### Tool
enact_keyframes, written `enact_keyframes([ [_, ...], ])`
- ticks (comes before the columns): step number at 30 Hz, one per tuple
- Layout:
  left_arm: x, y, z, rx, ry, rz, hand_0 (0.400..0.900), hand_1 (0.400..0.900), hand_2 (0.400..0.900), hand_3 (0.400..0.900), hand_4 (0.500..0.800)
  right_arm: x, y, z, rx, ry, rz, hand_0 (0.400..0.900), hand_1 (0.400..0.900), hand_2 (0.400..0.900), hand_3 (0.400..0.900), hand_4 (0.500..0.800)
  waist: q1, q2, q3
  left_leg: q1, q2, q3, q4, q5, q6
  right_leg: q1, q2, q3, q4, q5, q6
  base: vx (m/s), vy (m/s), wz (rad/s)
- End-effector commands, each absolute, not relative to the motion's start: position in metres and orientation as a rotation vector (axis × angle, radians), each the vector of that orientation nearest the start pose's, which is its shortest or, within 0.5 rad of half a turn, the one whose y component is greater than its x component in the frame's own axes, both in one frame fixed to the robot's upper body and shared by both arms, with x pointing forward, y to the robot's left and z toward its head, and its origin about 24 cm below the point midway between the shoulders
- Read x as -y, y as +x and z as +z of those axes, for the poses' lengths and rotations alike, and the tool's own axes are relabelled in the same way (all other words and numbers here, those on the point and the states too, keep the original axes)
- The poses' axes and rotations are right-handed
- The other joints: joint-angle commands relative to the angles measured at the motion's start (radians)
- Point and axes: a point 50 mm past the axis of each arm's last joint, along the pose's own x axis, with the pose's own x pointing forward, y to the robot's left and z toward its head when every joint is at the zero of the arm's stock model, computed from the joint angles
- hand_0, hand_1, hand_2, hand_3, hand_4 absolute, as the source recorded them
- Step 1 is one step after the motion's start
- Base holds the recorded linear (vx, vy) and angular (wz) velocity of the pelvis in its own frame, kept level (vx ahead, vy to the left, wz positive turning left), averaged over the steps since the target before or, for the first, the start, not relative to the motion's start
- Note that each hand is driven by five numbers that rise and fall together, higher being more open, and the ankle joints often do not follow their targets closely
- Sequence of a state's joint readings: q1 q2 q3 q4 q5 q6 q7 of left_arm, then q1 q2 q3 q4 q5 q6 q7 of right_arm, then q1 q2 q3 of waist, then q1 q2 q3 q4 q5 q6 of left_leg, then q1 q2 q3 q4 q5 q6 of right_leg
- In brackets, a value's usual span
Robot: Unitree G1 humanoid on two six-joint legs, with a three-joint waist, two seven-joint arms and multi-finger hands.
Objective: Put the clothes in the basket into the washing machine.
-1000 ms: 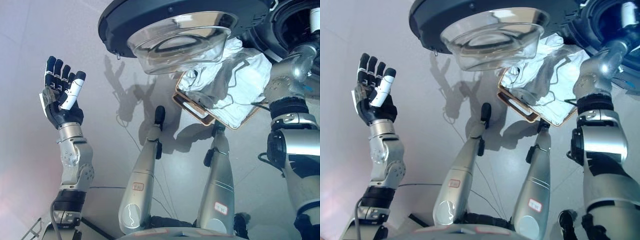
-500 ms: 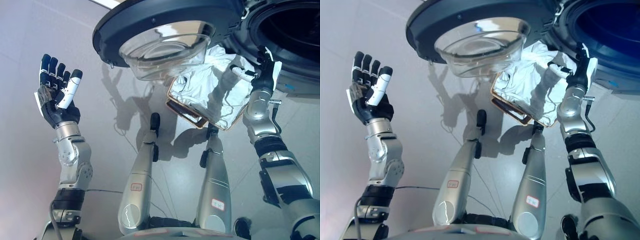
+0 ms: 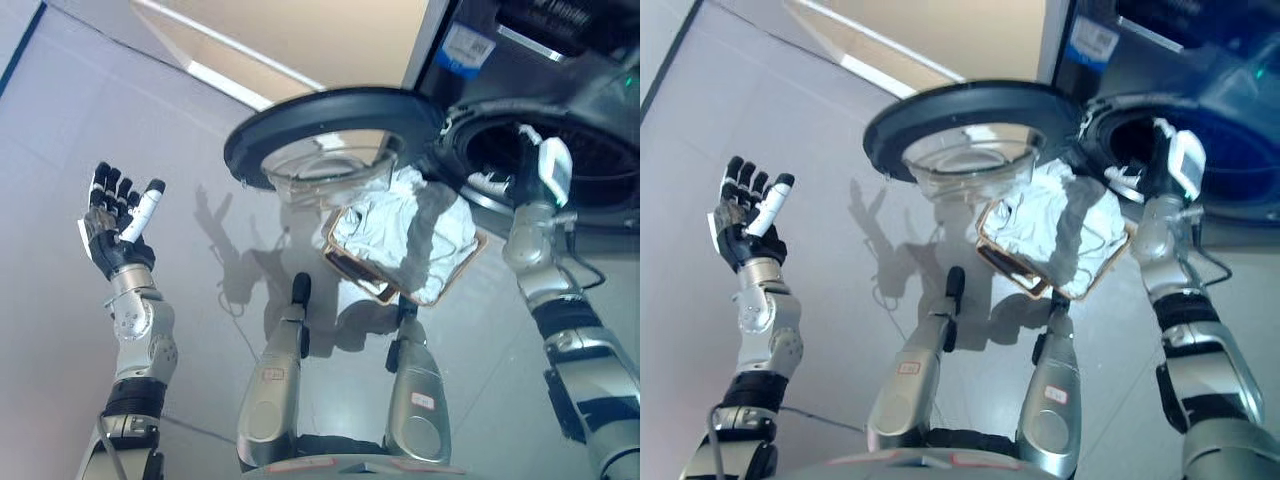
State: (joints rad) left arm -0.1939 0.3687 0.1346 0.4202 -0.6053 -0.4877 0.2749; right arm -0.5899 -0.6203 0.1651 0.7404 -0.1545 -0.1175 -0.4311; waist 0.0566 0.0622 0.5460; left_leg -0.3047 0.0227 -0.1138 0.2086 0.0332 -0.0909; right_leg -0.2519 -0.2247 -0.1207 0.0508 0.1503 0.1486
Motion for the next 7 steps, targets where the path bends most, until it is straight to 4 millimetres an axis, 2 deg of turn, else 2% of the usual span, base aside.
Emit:
enact_keyframes([
  [1,-0.321,0.251,0.078,0.385,-0.121,0.613,0.900,0.900,0.900,0.900,0.800,0.276,0.336,0.115,0.235,-0.663,-0.419,0.900,0.900,0.900,0.900,0.800,0.000,-0.047,-0.234,0.051,0.039,-0.028,-0.186,0.066,0.009,0.039,-0.005,-0.019,0.080,-0.091,0.020,0.13,-0.016,-0.01],
  [4,-0.324,0.246,0.075,0.371,-0.111,0.613,0.900,0.900,0.900,0.900,0.800,0.275,0.331,0.102,0.201,-0.619,-0.401,0.900,0.900,0.900,0.900,0.800,-0.004,-0.056,-0.256,0.096,0.046,-0.028,-0.211,0.067,0.008,0.080,0.002,-0.030,0.056,-0.090,0.023,0.11,-0.002,-0.04],
  [7,-0.328,0.237,0.064,0.328,-0.111,0.630,0.900,0.900,0.900,0.900,0.800,0.272,0.317,0.077,0.140,-0.547,-0.365,0.900,0.900,0.900,0.900,0.800,-0.007,-0.072,-0.312,0.164,0.056,-0.022,-0.244,0.060,0.007,0.133,0.011,-0.034,0.038,-0.094,0.029,0.13,0.005,-0.08],
])
